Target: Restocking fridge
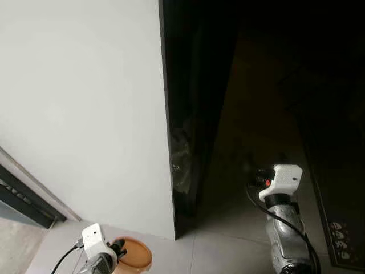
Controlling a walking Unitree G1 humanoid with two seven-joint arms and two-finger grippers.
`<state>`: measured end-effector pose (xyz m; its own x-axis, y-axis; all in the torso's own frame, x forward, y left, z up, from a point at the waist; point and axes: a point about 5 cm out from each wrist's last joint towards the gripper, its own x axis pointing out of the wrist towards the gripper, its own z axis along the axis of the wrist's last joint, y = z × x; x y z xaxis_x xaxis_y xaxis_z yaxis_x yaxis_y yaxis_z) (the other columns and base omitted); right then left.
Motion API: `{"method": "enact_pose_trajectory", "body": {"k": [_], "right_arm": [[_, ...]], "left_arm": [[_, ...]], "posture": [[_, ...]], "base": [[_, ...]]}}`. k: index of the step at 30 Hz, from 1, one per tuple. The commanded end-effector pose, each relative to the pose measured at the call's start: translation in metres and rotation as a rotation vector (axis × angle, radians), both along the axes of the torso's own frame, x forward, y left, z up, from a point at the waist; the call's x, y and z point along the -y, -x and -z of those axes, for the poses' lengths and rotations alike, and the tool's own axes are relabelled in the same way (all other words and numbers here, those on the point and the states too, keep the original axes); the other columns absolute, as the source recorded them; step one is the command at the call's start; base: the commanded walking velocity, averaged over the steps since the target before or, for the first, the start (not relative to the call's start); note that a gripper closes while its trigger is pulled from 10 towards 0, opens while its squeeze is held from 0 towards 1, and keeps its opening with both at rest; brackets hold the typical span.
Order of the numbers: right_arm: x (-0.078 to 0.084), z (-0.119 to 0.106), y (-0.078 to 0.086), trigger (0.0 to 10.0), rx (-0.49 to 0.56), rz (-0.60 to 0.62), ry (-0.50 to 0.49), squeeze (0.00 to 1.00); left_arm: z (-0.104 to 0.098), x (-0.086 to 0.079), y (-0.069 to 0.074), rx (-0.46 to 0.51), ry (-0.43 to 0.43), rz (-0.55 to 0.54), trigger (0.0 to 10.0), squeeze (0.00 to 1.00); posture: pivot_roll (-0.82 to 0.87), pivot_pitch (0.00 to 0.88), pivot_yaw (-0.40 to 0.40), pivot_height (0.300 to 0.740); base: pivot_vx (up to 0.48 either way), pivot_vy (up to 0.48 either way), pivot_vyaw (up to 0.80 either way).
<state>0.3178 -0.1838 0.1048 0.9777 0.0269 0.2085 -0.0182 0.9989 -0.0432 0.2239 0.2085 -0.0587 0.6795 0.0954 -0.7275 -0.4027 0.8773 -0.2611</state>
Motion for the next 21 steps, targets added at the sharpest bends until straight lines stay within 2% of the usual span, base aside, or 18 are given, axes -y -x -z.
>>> {"method": "enact_pose_trajectory", "body": {"k": [1, 5, 6, 13, 21], "right_arm": [[-0.002, -0.001, -0.005, 10.0, -0.019, -0.017, 0.010, 1.00], [-0.001, -0.005, -0.007, 10.0, -0.017, 0.006, 0.000, 1.00], [0.001, -0.005, -0.004, 10.0, -0.032, 0.031, -0.028, 0.02], [0.000, 0.012, 0.016, 10.0, -0.086, 0.080, -0.079, 0.00], [0.004, 0.011, 0.020, 10.0, -0.094, 0.110, -0.090, 0.00]], "left_arm": [[0.001, -0.001, 0.002, -0.005, -0.003, -0.003, 10.0, 0.00], [0.001, -0.003, 0.003, -0.001, -0.001, -0.014, 10.0, 0.00], [0.001, -0.005, 0.003, 0.001, -0.001, -0.020, 10.0, 0.00], [0.002, -0.006, 0.005, -0.014, -0.008, -0.007, 10.0, 0.00], [0.002, -0.003, 0.003, -0.013, 0.000, 0.005, 10.0, 0.00]], "posture": [[-0.07, 0.117, 0.028, 0.740], [-0.07, 0.121, 0.025, 0.740], [-0.06, 0.134, 0.030, 0.740], [-0.07, 0.154, 0.044, 0.740], [-0.08, 0.159, 0.048, 0.740]], "base": [[0.000, 0.000, 0.00], [0.000, 0.000, 0.00], [0.000, 0.000, 0.00], [0.000, 0.000, 0.00], [0.000, 0.000, 0.00]]}}
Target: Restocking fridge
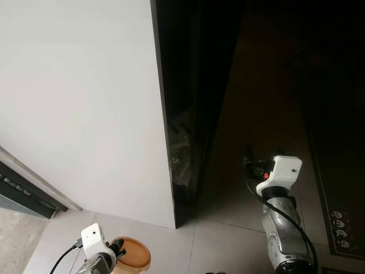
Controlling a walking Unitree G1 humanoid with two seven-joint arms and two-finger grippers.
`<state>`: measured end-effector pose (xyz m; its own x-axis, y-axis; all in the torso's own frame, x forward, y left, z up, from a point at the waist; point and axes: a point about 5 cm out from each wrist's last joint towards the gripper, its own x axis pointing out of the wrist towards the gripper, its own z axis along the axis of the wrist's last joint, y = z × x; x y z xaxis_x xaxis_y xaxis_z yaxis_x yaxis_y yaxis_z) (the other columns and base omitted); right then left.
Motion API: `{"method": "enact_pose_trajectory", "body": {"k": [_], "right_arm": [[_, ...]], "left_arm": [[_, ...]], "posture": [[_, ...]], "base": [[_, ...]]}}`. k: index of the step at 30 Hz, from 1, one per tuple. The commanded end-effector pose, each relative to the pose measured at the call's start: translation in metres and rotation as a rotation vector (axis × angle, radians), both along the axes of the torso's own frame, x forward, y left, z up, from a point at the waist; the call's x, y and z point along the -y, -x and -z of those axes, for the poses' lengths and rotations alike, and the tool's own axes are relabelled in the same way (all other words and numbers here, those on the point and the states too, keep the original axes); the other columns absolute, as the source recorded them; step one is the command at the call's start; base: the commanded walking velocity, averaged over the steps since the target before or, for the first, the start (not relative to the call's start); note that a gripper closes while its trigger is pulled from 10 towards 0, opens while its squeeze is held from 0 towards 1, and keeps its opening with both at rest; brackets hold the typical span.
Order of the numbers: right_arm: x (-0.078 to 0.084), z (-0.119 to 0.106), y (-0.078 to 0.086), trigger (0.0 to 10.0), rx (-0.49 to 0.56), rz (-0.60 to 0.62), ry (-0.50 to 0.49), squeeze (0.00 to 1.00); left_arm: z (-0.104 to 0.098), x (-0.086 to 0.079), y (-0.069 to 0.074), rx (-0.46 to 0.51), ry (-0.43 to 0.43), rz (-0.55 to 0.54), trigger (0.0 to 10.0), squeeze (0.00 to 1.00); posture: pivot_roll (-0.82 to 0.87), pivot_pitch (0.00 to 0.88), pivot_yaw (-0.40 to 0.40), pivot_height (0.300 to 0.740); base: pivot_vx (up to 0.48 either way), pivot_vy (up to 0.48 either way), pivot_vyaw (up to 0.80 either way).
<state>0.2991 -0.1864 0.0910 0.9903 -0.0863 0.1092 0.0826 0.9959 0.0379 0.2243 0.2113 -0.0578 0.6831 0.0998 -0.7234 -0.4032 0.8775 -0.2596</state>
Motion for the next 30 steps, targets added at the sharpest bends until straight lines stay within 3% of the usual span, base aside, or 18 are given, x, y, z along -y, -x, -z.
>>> {"method": "enact_pose_trajectory", "body": {"k": [1, 18, 30], "right_arm": [[0.002, -0.005, 0.001, 10.0, 0.002, 0.012, -0.006, 0.00], [0.003, -0.016, -0.004, 10.0, 0.024, 0.024, -0.027, 0.00], [0.005, -0.022, -0.007, 10.0, 0.034, 0.029, -0.025, 0.00]], "left_arm": [[0.003, 0.002, 0.003, -0.021, 0.003, 0.017, 10.0, 0.00], [0.003, 0.004, 0.003, -0.028, -0.009, 0.040, 10.0, 0.00], [0.005, 0.007, 0.006, -0.037, -0.020, 0.066, 10.0, 0.00]], "posture": [[-0.08, 0.159, 0.048, 0.740], [-0.07, 0.159, 0.047, 0.740], [-0.08, 0.159, 0.048, 0.740]], "base": [[0.000, 0.000, 0.00], [0.000, 0.236, 0.00], [0.000, 0.000, 0.00]]}}
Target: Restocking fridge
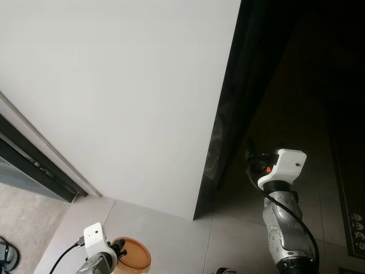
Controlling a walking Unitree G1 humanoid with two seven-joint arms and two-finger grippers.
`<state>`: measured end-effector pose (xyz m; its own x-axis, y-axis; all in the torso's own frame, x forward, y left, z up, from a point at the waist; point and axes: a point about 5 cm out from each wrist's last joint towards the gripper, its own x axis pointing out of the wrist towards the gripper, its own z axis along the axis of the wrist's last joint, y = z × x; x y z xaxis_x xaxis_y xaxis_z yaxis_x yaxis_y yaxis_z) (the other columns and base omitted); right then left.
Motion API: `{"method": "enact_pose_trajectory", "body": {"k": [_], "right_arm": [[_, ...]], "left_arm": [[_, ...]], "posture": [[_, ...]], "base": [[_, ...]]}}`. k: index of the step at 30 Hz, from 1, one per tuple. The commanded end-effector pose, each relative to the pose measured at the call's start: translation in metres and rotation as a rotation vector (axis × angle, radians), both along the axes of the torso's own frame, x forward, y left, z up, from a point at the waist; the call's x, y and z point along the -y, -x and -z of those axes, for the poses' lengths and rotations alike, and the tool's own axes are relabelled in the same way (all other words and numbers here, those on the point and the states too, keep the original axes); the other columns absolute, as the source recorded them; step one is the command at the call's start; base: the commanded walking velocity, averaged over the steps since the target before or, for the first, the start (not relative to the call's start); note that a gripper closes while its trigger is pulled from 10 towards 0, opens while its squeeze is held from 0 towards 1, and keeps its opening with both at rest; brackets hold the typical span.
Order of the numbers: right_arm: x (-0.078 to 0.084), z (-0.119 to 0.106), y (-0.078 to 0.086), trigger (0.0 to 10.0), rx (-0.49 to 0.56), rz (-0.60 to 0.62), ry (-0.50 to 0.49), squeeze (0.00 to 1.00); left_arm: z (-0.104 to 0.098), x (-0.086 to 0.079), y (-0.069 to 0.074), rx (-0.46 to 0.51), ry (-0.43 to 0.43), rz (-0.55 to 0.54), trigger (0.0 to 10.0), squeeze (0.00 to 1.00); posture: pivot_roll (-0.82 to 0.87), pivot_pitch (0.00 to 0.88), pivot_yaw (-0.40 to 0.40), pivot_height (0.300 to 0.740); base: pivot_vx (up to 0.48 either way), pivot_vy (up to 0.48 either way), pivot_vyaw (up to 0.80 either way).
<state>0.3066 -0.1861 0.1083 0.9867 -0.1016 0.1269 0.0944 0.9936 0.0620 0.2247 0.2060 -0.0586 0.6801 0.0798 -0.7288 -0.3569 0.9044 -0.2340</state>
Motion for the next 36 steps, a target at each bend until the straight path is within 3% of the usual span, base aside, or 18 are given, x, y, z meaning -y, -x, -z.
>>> {"method": "enact_pose_trajectory", "body": {"k": [1, 11, 19, 28, 36], "right_arm": [[0.007, -0.007, -0.001, 10.0, 0.020, 0.022, 0.000, 0.00], [0.014, -0.022, -0.017, 10.0, 0.040, 0.011, -0.018, 0.00], [0.001, -0.039, -0.046, 10.0, 0.007, -0.164, 0.078, 0.00], [-0.012, -0.060, -0.062, 10.0, 0.037, -0.298, 0.131, 0.00], [-0.011, -0.082, -0.077, 10.0, 0.090, -0.245, 0.159, 0.00]], "left_arm": [[0.004, 0.002, 0.006, -0.026, 0.001, 0.015, 10.0, 0.00], [0.005, 0.001, 0.008, -0.029, -0.005, 0.024, 10.0, 0.00], [0.003, 0.002, 0.004, -0.021, -0.007, 0.031, 10.0, 0.00], [0.003, 0.002, 0.005, -0.021, -0.008, 0.030, 10.0, 0.00], [0.004, 0.001, 0.005, -0.023, -0.007, 0.032, 10.0, 0.00]], "posture": [[-0.07, 0.157, 0.048, 0.740], [-0.07, 0.153, 0.052, 0.740], [-0.08, 0.151, 0.059, 0.740], [-0.07, 0.154, 0.062, 0.740], [-0.08, 0.155, 0.062, 0.740]], "base": [[0.000, 0.000, 0.00], [0.000, 0.000, 0.00], [0.000, 0.000, 0.00], [0.000, 0.000, 0.00], [0.000, 0.000, 0.00]]}}
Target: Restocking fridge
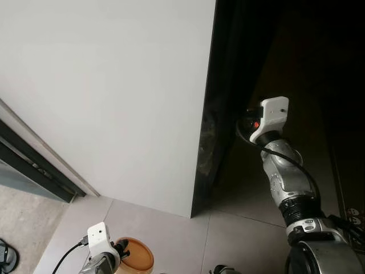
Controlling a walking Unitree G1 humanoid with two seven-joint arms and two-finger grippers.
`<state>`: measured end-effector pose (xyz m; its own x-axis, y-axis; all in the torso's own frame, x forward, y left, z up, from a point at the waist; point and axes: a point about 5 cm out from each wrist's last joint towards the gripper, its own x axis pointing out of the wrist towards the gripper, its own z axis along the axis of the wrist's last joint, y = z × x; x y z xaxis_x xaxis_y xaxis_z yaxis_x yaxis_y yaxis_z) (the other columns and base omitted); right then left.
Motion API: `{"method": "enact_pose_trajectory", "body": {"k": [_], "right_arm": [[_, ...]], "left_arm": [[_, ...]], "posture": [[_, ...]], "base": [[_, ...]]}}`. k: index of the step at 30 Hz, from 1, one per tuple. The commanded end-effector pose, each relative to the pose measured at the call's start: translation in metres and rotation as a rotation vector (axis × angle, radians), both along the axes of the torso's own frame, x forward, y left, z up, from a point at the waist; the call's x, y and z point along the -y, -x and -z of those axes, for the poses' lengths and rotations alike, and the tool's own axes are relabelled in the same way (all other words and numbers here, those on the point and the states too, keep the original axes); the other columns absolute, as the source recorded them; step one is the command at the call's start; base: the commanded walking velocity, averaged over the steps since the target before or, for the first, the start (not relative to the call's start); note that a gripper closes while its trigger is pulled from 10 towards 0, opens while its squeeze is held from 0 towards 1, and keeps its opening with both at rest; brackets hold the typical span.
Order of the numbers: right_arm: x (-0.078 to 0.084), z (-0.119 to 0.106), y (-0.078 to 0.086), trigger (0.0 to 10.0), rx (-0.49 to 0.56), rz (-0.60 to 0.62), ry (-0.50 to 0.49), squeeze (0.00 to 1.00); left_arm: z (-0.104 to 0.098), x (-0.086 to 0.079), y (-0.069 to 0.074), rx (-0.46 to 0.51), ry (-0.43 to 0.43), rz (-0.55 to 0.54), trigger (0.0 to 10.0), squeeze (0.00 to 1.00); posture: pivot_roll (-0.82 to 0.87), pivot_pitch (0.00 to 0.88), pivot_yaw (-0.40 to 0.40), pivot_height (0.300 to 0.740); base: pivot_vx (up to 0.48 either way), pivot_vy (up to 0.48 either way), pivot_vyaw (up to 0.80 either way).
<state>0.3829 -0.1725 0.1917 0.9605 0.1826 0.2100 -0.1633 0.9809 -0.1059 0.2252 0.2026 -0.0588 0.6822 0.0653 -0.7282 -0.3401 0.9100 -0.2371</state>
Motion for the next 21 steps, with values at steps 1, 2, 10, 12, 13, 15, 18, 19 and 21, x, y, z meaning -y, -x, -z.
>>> {"method": "enact_pose_trajectory", "body": {"k": [1, 2, 10, 12, 13, 15, 18, 19, 21], "right_arm": [[0.002, -0.002, -0.002, 10.0, 0.005, 0.013, -0.009, 0.00], [0.002, -0.002, -0.002, 10.0, 0.005, 0.013, -0.009, 0.00], [-0.009, -0.015, -0.012, 10.0, 0.033, 0.006, 0.011, 0.00], [-0.011, -0.016, -0.013, 10.0, 0.033, -0.003, 0.011, 0.00], [-0.011, -0.016, -0.013, 10.0, 0.033, -0.008, 0.015, 0.00], [-0.010, -0.017, -0.014, 10.0, 0.035, -0.011, 0.027, 0.00], [-0.003, -0.022, -0.016, 10.0, 0.046, 0.015, 0.031, 0.00], [0.003, -0.027, -0.017, 10.0, 0.062, 0.051, 0.025, 0.00], [0.009, -0.030, -0.017, 10.0, 0.079, 0.090, 0.009, 0.00]], "left_arm": [[0.003, -0.002, 0.006, -0.024, -0.010, 0.013, 10.0, 0.00], [0.003, -0.002, 0.006, -0.024, -0.010, 0.013, 10.0, 0.00], [0.003, -0.002, 0.006, -0.023, -0.011, 0.014, 10.0, 0.00], [0.004, -0.002, 0.006, -0.023, -0.010, 0.014, 10.0, 0.00], [0.004, -0.002, 0.006, -0.023, -0.010, 0.014, 10.0, 0.00], [0.004, -0.002, 0.007, -0.023, -0.010, 0.014, 10.0, 0.00], [0.004, -0.002, 0.008, -0.025, -0.011, 0.014, 10.0, 0.00], [0.005, -0.003, 0.008, -0.027, -0.012, 0.015, 10.0, 0.00], [0.005, -0.003, 0.009, -0.030, -0.013, 0.015, 10.0, 0.00]], "posture": [[-0.08, 0.155, 0.062, 0.740], [-0.08, 0.155, 0.062, 0.740], [-0.07, 0.155, 0.063, 0.740], [-0.07, 0.155, 0.060, 0.740], [-0.07, 0.155, 0.060, 0.740], [-0.06, 0.156, 0.060, 0.740], [-0.06, 0.158, 0.060, 0.740], [-0.07, 0.158, 0.059, 0.740], [-0.07, 0.158, 0.059, 0.740]], "base": [[0.000, 0.000, 0.00], [0.000, 0.000, 0.00], [0.000, 0.000, 0.00], [0.000, 0.000, 0.00], [0.000, 0.000, 0.00], [0.000, 0.000, 0.00], [0.000, 0.000, 0.00], [0.000, 0.000, 0.00], [0.000, 0.000, 0.00]]}}
